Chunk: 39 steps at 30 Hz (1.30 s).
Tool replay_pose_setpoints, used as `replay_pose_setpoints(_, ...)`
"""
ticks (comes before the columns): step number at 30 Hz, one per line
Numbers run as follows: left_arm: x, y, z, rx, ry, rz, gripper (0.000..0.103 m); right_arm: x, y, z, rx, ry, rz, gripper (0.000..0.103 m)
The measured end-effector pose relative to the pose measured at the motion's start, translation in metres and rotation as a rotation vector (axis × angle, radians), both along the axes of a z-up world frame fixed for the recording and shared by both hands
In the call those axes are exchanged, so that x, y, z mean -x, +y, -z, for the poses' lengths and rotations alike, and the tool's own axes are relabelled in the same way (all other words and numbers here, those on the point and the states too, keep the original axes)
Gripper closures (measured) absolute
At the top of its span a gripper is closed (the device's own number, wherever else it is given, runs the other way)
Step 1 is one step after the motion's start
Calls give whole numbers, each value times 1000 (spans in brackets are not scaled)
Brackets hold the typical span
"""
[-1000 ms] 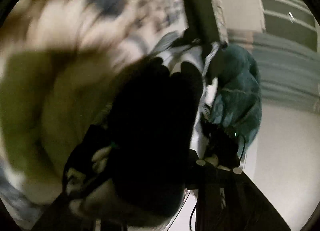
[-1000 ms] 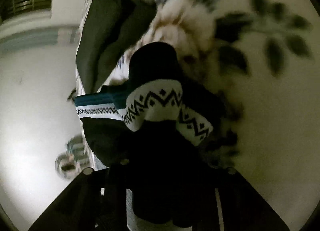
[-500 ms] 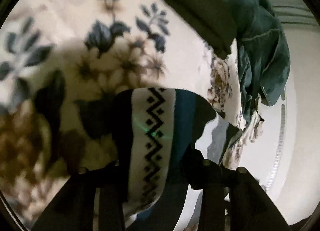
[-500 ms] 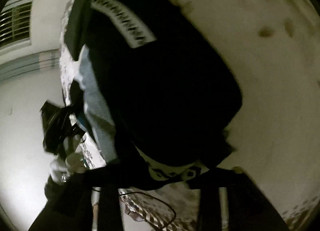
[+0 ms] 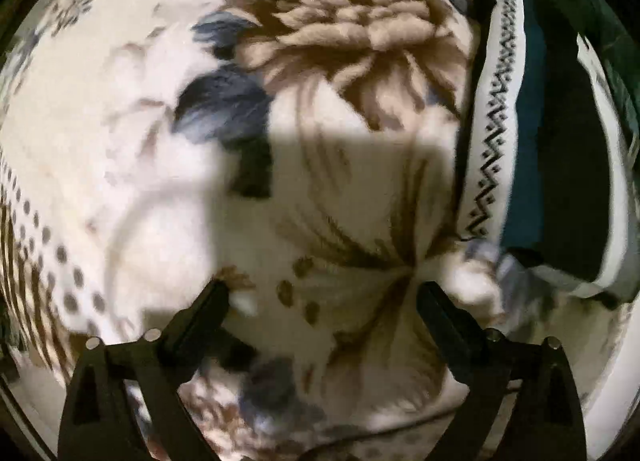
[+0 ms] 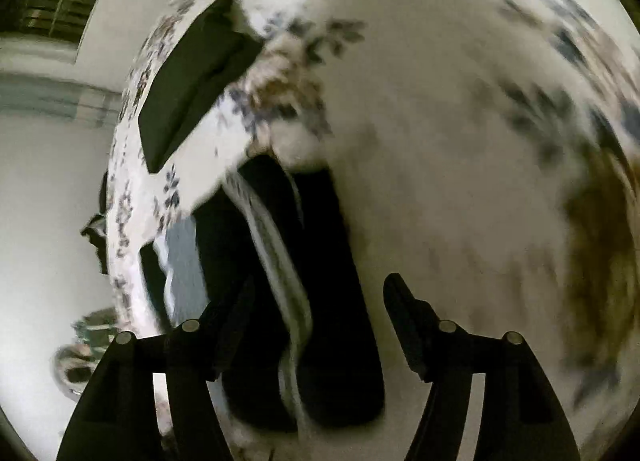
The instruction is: Fold small clothes
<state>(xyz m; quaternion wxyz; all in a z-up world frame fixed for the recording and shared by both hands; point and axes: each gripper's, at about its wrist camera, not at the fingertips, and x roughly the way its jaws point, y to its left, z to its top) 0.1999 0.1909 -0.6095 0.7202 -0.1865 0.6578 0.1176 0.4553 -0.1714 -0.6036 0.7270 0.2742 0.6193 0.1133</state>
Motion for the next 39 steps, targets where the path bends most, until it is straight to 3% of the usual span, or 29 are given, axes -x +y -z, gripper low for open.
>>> replay_pose_setpoints(1,-3,-1,5,1,0,-1,0,-12,3,8,-21,4,-21,34)
replay_pose_setpoints(2,-7,-3,9,-5,12,-3,0,-25,10,11,-38,-1,-37,53)
replay_pose_setpoints(3,-8,-4,15,-13,22,-3,0,-30,14,7,-38,-28,-40,84)
replay_pose_setpoints(4,-9,-5,18,-22,30,-4,0,-37,18,1,-16,-56,-39,100)
replay_pose_setpoints(7,-11,-11,21,-51,25,-9,0,-43,18,-31,58,-159,-26,100)
replay_pose_setpoints(10,-15,-12,25,-39,44,-9,0,-54,17,-37,87,-161,-53,100)
replay_pose_setpoints(12,-17,-8,20,-12,60,-17,0,-62,24,-24,118,-79,-130,98)
replay_pose_setpoints(13,-22,-8,13,-3,53,-29,0,-59,22,-19,120,-31,-155,93)
replay_pose_setpoints(15,-21,-3,-9,-19,-6,-46,0,-39,8,-19,72,12,-154,76)
replay_pose_setpoints(16,-22,-3,-19,-36,-30,-42,0,-27,1,-18,56,29,-146,61)
replay_pose_setpoints(17,-23,-3,-29,-50,-54,-37,0,-15,-6,-17,40,55,-138,54)
replay_pose_setpoints(21,-30,-9,-53,-61,-104,-30,0,36,-20,14,-38,257,-128,53)
replay_pose_setpoints(22,-34,-10,-54,-58,-107,-32,0,50,-22,24,-61,308,-106,53)
replay_pose_setpoints(23,-38,-11,-58,-56,-114,-34,0,59,-23,28,-79,314,-86,67)
replay_pose_setpoints(24,-44,-13,-60,-56,-120,-34,0,69,-26,25,-113,284,-47,90)
replay_pose_setpoints(25,-49,-14,-63,-56,-124,-33,0,74,-27,22,-135,269,-23,100)
replay_pose_setpoints(28,-66,-12,-76,-43,-164,-23,0,87,-32,-2,-110,198,5,100)
replay_pose_setpoints(30,-80,-10,-79,-27,-182,6,0,90,-38,6,-95,230,4,100)
replay_pose_setpoints(33,-104,-11,-72,49,-195,46,0,81,-41,25,-139,257,-19,88)
replay_pose_setpoints(34,-115,-10,-64,106,-194,52,0,77,-42,27,-158,246,-24,67)
replay_pose_setpoints(35,-121,-9,-60,165,-203,56,0,69,-44,32,-200,219,-30,40)
replay_pose_setpoints(36,-131,-7,-53,264,-222,64,0,60,-45,39,-259,186,-32,31)
replay_pose_setpoints(37,-139,-7,-46,307,-224,70,0,53,-45,47,-303,179,-40,26)
replay_pose_setpoints(39,-155,-10,-28,390,-219,96,0,38,-38,73,-384,217,-71,26)
